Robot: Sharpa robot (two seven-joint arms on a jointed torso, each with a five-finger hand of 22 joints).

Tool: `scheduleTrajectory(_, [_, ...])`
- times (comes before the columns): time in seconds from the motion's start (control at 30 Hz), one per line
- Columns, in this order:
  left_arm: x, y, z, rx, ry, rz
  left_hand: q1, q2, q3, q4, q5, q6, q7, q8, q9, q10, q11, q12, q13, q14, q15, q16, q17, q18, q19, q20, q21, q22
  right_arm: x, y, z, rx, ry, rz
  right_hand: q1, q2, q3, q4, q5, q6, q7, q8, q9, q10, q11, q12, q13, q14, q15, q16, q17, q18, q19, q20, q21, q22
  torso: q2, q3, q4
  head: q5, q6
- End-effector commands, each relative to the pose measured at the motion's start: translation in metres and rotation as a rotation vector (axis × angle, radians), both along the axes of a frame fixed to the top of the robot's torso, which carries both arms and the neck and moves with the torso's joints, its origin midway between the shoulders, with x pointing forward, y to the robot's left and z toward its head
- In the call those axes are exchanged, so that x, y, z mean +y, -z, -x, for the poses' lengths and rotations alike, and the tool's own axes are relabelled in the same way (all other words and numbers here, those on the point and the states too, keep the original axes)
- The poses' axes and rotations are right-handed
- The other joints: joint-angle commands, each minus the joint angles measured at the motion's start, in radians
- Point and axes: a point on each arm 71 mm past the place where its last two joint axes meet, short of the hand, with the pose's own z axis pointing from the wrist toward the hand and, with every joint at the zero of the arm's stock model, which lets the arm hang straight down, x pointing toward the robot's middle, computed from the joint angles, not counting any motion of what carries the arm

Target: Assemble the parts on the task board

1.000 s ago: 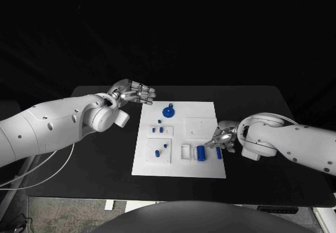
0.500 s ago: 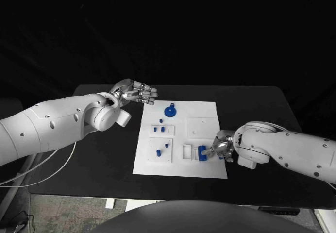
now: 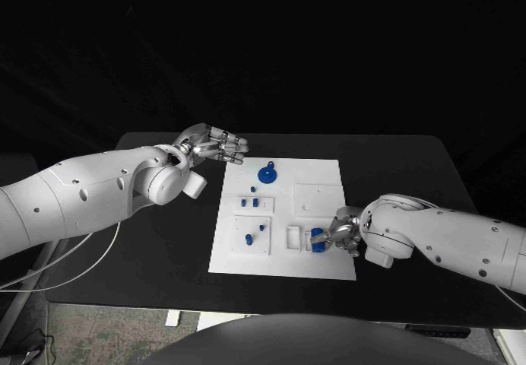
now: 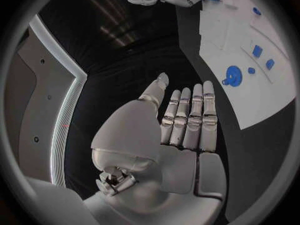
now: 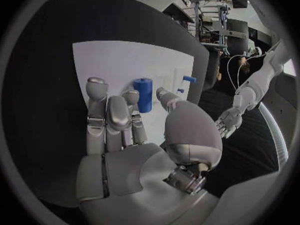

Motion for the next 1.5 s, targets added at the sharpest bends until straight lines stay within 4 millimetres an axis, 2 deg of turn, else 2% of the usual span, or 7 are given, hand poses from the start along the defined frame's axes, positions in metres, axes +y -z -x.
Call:
scheduleTrajectory(0.03, [-0.002, 0.0, 0.001, 0.004, 0.016, 0.011, -0.002, 0.007, 0.001, 0.008, 0.004, -0.005, 0.001, 0.004, 0.0, -0.002, 0.005, 0.004, -0.001, -0.006, 0.003, -0.003, -0.001, 0.008, 0.006, 0.001, 0.005, -0.002, 0.001, 0.005, 0.001, -0.009, 0.026, -0.008, 0.015, 0.007, 0.012, -0.006, -0.002, -0.005, 0.001, -0.007, -0.011, -0.001, 0.003, 0.0, 0.004, 0.007, 0.003, -0.004, 0.002, 0.008, 0.01, 0.009, 0.006, 0.058, 0.001, 0.0, -0.0004, 0.002, 0.0])
scheduleTrajectory(0.57, [-0.002, 0.0, 0.001, 0.008, 0.02, 0.011, -0.002, 0.007, 0.001, 0.008, 0.004, -0.005, 0.001, 0.004, 0.0, -0.002, 0.005, 0.004, -0.001, -0.006, 0.003, -0.003, -0.001, 0.008, 0.006, 0.001, 0.005, -0.002, 0.011, 0.005, 0.001, -0.013, 0.018, -0.026, 0.042, 0.044, 0.025, -0.082, 0.0, 0.012, -0.001, -0.007, -0.013, 0.003, 0.001, 0.006, 0.013, 0.009, 0.003, 0.0, 0.009, 0.007, 0.009, 0.01, 0.022, 0.06, -0.001, -0.0023, 0.0002, 0.007, 0.0])
scheduleTrajectory(0.67, [-0.002, 0.0, 0.001, 0.01, 0.021, 0.011, -0.002, 0.007, 0.001, 0.008, 0.004, -0.005, 0.001, 0.004, 0.0, -0.002, 0.005, 0.004, -0.001, -0.006, 0.003, -0.003, -0.001, 0.008, 0.006, 0.001, 0.005, -0.002, 0.01, 0.005, 0.001, -0.018, 0.026, -0.024, 0.035, 0.071, 0.023, -0.129, 0.002, 0.02, -0.002, -0.008, -0.01, 0.002, 0.0, 0.007, 0.011, 0.009, 0.003, 0.001, 0.007, 0.008, 0.007, 0.011, 0.025, 0.059, 0.0, -0.002, -0.0005, 0.009, 0.0])
scheduleTrajectory(0.8, [-0.002, 0.0, 0.001, 0.011, 0.022, 0.011, -0.003, 0.008, 0.0, 0.01, 0.004, -0.005, 0.001, 0.004, 0.0, -0.003, 0.005, 0.004, -0.001, -0.007, 0.004, -0.003, -0.001, 0.008, 0.006, 0.001, 0.005, -0.004, 0.01, 0.005, 0.0, -0.021, 0.029, -0.025, 0.022, 0.073, 0.03, -0.145, 0.003, 0.023, -0.003, -0.007, -0.009, 0.001, 0.0, 0.006, 0.006, 0.009, 0.003, 0.0, 0.004, 0.009, 0.004, 0.012, 0.029, 0.059, 0.0, -0.0022, -0.0001, 0.01, 0.0])
scheduleTrajectory(0.97, [-0.003, 0.001, 0.001, 0.013, 0.025, 0.011, -0.004, 0.009, 0.0, 0.011, 0.005, -0.005, 0.001, 0.004, 0.0, -0.003, 0.006, 0.004, -0.001, -0.007, 0.004, -0.003, -0.001, 0.008, 0.006, 0.001, 0.005, -0.004, 0.009, 0.004, 0.0, -0.032, 0.05, -0.039, 0.021, 0.072, 0.038, -0.15, 0.035, 0.039, -0.01, -0.008, -0.006, 0.005, -0.004, 0.011, 0.008, 0.009, 0.001, 0.003, 0.004, 0.008, 0.006, 0.01, 0.035, 0.059, -0.001, -0.0032, -0.0006, 0.012, 0.0])
scheduleTrajectory(1.3, [-0.002, 0.001, 0.001, 0.015, 0.025, 0.011, -0.004, 0.01, 0.001, 0.012, 0.007, -0.006, 0.001, 0.004, 0.0, -0.003, 0.005, 0.004, -0.001, -0.007, 0.004, -0.003, -0.001, 0.008, 0.006, 0.001, 0.005, -0.004, 0.013, -0.005, 0.007, -0.066, 0.072, -0.097, 0.013, 0.072, 0.038, -0.154, 0.096, 0.063, -0.018, -0.008, -0.008, 0.018, -0.011, 0.017, 0.007, 0.01, -0.003, 0.004, 0.0, 0.002, 0.01, 0.005, 0.059, 0.063, -0.001, -0.0012, -0.0001, 0.015, 0.0])
scheduleTrajectory(1.5, [-0.002, 0.002, 0.001, 0.015, 0.024, 0.01, -0.004, 0.01, 0.001, 0.012, 0.007, -0.006, 0.001, 0.004, 0.0, -0.003, 0.005, 0.004, -0.001, -0.007, 0.004, -0.003, -0.001, 0.008, 0.006, 0.001, 0.005, -0.004, 0.017, -0.013, 0.008, -0.092, 0.075, -0.125, 0.009, 0.071, 0.035, -0.154, 0.099, 0.067, -0.019, -0.008, -0.013, 0.019, -0.012, 0.014, 0.004, 0.01, -0.005, 0.005, -0.002, 0.0, 0.009, 0.004, 0.062, 0.063, 0.0, -0.0005, -0.0006, 0.017, 0.0])
